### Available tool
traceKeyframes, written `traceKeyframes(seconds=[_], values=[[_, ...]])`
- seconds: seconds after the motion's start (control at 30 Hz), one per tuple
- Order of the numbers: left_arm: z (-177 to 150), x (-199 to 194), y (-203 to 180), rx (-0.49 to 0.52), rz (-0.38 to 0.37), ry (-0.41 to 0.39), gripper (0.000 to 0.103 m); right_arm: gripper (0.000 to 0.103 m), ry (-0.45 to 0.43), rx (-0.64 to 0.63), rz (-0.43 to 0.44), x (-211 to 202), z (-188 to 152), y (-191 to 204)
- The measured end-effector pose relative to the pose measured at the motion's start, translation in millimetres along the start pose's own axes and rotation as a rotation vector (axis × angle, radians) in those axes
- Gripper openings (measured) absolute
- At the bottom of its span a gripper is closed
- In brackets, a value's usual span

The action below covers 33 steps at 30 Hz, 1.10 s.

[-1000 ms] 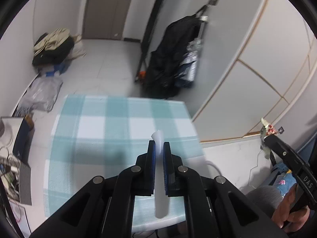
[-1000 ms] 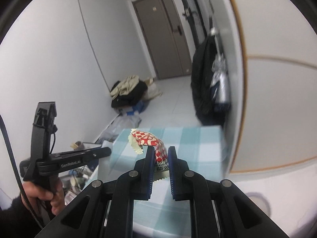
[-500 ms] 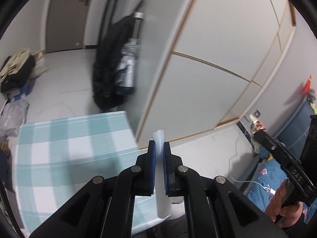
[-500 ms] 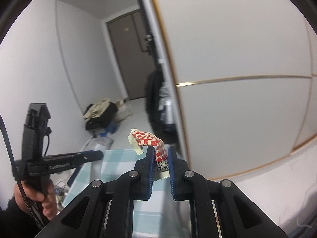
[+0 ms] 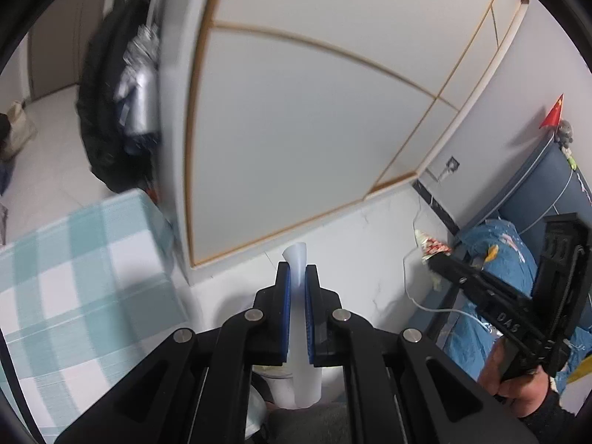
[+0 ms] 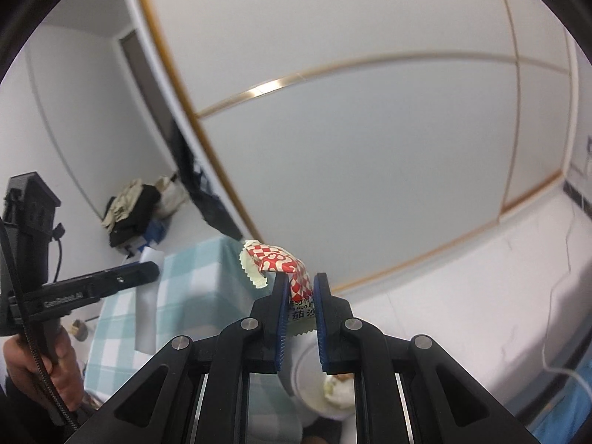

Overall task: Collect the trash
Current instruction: 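Carry the red-and-white wrapper and white strip over the white bin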

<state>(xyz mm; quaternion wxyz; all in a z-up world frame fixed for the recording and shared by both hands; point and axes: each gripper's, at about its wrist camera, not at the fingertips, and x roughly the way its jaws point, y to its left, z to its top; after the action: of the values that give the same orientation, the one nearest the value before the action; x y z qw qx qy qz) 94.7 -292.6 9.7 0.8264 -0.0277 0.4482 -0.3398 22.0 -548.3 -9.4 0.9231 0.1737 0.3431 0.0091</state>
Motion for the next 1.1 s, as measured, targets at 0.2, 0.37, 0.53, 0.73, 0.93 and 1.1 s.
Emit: traceKeyframes(seconds=[0.2, 0.37, 0.53, 0.73, 0.93, 1.1], values=[[-2, 55, -1, -0.014, -0.047, 0.111, 0.003, 0.013, 0.125, 0.077, 0.015, 49, -24, -36], [-6, 93, -6, -0.015, -0.067, 0.189, 0.003, 0.013, 0.223, 0.15, 0.032, 87, -46, -69], [-11, 125, -8, -0.027, -0.07, 0.256, 0.003, 0.013, 0.329, 0.197, 0.043, 125, -72, -91], [-18, 151, -2, -0.038, -0.063, 0.319, 0.003, 0.013, 0.438, 0.263, 0.073, 164, -100, -107], [-20, 167, 4, -0.049, -0.05, 0.373, 0.003, 0.015, 0.501, 0.266, 0.092, 189, -114, -104], [-24, 175, 4, -0.058, -0.046, 0.4, 0.003, 0.026, 0.501, 0.262, 0.1, 190, -115, -103]])
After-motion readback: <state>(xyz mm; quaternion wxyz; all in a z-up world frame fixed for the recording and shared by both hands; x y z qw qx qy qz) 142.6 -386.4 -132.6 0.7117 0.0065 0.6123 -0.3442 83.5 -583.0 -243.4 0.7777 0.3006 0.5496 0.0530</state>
